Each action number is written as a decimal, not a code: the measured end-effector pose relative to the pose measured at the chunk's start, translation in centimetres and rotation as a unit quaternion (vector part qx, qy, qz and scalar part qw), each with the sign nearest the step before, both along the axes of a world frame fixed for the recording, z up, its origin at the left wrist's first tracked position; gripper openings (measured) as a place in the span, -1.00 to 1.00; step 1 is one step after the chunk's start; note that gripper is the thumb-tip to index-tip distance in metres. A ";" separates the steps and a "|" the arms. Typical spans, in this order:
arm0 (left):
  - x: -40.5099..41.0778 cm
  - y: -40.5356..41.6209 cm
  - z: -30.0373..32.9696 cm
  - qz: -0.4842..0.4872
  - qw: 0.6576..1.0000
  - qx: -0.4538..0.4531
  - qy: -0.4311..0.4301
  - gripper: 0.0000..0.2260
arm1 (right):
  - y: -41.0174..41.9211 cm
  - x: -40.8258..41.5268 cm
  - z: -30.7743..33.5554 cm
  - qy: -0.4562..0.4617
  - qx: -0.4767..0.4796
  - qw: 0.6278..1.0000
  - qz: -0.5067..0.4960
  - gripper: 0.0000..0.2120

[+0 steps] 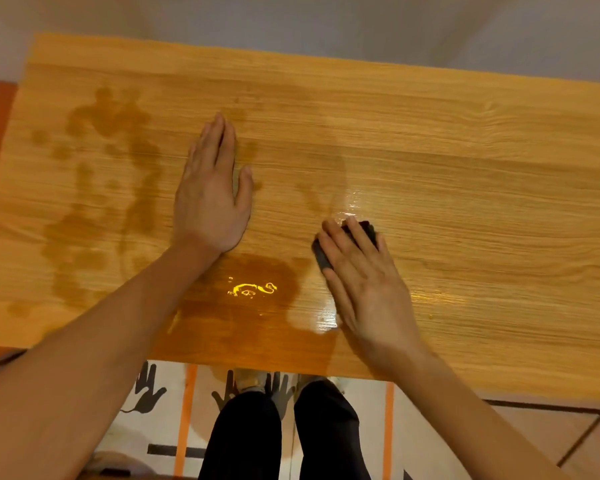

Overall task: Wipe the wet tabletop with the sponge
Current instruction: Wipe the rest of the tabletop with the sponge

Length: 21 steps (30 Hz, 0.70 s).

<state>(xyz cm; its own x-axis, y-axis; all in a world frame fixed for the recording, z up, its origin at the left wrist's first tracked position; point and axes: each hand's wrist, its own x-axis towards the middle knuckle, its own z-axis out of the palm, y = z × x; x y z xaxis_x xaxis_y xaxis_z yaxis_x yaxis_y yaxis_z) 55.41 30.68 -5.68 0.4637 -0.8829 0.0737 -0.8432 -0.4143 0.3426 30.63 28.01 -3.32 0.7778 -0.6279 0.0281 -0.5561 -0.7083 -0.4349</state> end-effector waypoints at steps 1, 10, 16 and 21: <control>0.0 0.0 0.0 -0.002 1.000 -0.001 0.002 -0.46 | -1.7 1.3 0.0 0.002 -0.004 1.000 -0.003 -0.59; -0.3 0.1 0.1 0.001 1.000 0.001 0.010 -0.46 | 0.5 5.1 0.0 -0.016 -0.012 0.998 -0.062 -0.60; -0.3 0.2 0.3 -0.004 1.000 -0.003 0.020 -0.47 | -2.4 8.0 0.0 -0.004 -0.005 0.999 -0.043 -0.59; -0.3 0.2 0.2 -0.007 1.000 -0.013 0.023 -0.46 | -7.7 13.6 -0.8 -0.009 -0.012 0.993 -0.121 -0.57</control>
